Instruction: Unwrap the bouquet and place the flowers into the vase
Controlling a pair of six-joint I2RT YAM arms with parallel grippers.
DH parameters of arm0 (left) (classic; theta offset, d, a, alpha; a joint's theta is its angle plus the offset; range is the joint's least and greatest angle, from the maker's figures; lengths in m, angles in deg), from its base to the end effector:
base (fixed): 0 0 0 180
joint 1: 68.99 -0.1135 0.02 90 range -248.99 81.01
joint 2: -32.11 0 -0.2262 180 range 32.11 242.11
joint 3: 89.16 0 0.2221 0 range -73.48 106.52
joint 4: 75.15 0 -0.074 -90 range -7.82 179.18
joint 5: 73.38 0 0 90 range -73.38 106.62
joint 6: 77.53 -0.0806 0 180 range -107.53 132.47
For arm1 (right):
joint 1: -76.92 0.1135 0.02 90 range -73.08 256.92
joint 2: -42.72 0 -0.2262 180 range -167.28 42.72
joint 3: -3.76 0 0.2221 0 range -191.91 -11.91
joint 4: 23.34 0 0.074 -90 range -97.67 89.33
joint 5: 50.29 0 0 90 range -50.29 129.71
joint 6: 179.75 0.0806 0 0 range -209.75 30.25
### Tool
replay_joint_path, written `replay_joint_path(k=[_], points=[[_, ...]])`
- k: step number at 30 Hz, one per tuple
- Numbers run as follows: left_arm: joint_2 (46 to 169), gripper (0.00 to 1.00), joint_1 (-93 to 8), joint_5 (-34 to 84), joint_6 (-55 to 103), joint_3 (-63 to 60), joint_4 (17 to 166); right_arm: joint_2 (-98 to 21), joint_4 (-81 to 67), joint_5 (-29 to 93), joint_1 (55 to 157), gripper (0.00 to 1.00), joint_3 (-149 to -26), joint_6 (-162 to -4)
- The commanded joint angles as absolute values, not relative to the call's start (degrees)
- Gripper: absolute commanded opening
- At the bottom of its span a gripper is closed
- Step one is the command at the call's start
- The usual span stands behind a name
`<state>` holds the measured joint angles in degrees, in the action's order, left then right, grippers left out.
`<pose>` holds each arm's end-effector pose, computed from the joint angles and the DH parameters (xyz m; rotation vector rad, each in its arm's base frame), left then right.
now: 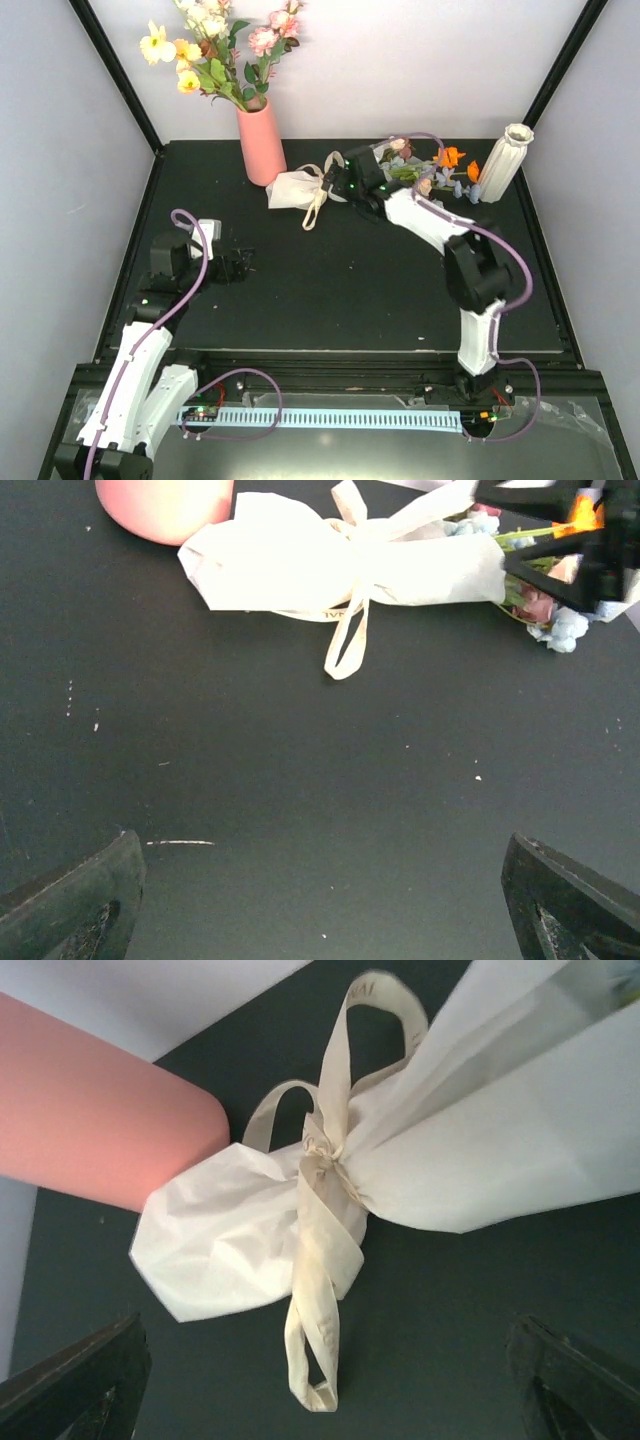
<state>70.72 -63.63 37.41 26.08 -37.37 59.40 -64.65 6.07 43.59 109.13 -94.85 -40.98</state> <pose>0.1823 -0.0458 0.2256 0.0618 2.1473 -0.5808 0.3654 0.2238 0.2001 0.3729 2.2965 0.6740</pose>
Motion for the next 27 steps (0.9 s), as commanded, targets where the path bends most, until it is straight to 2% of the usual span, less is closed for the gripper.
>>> replay_joint_path(k=[1,10,19,21,27], points=[[70.7,0.99,-63.15,38.22,24.94,-36.59,59.01,-75.72,13.04,41.89,109.92,0.98,-107.97,-41.84],[71.58,0.99,-63.08,38.83,24.78,-36.67,59.21,-93.41,19.15,37.65,110.99,0.91,-127.89,-41.11],[72.0,0.99,-63.08,38.76,24.78,-36.51,58.89,-99.18,17.82,35.46,111.2,0.81,-130.38,-37.35],[72.22,0.99,-63.03,38.76,24.78,-36.42,58.77,-100.32,17.75,35.21,111.21,0.74,-131.46,-36.96],[72.9,0.99,-62.95,38.69,24.67,-36.14,58.4,-100.22,16.58,33.06,111.22,0.31,-130.05,-36.6]])
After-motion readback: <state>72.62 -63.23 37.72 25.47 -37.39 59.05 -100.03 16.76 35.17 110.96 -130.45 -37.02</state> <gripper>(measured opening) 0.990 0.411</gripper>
